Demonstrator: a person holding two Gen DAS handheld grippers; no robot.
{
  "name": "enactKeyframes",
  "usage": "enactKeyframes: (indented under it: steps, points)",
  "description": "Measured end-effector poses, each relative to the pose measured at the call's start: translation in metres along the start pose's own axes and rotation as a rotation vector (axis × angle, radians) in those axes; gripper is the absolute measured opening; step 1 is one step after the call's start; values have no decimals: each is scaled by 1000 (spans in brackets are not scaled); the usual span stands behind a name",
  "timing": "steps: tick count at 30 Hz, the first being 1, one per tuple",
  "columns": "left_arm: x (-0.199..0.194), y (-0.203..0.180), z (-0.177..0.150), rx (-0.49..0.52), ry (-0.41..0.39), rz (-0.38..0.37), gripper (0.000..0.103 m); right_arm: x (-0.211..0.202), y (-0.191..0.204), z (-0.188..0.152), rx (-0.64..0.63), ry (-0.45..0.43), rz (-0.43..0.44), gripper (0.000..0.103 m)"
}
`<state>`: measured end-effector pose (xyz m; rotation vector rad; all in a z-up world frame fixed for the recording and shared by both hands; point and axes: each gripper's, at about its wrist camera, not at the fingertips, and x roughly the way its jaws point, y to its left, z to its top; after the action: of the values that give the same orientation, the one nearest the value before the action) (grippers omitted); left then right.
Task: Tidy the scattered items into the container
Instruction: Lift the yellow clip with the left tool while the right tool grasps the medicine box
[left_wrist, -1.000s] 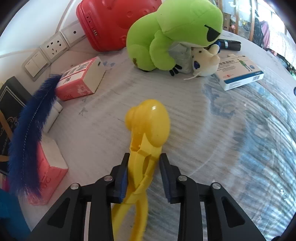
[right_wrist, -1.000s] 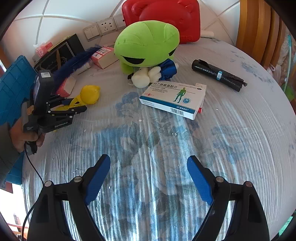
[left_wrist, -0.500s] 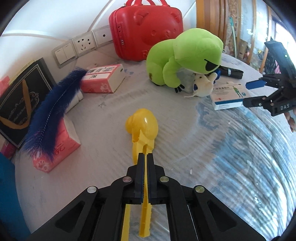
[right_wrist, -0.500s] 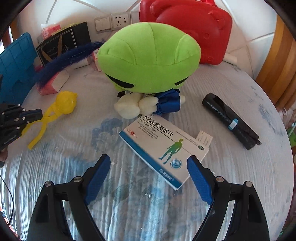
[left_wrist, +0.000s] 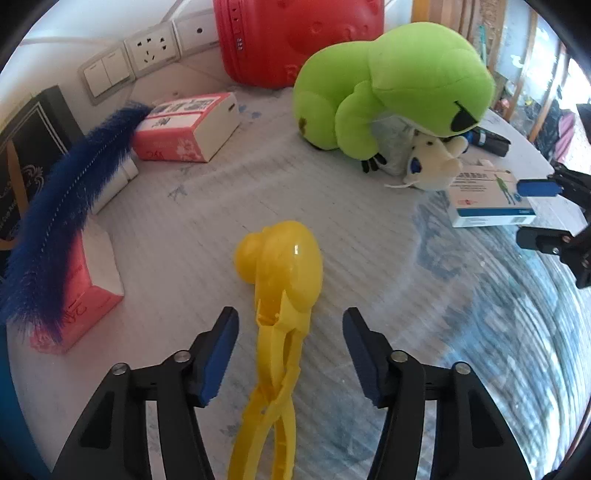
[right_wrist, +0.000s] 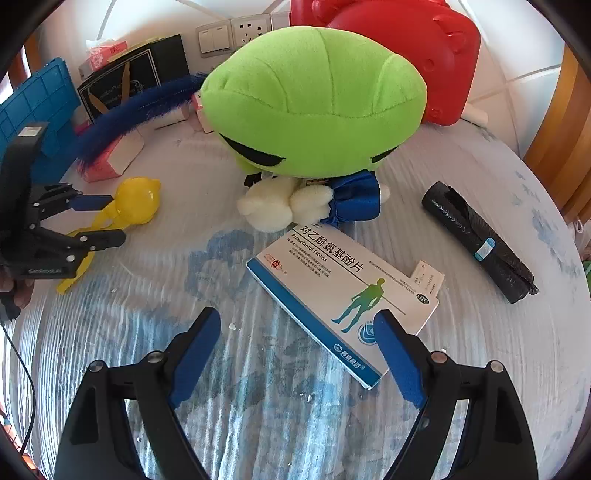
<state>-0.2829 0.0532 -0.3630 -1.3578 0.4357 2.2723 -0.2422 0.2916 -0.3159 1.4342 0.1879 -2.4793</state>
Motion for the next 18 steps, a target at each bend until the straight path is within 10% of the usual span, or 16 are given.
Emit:
enactKeyframes:
  steps: [2,18]
  points:
    - [5,2,2,-34,10,-16,30,1,-1,-1,5,2,0,85]
    - [-62,-2,-32,-114,-94,10,27,39,9,33,-306,45,-11,86]
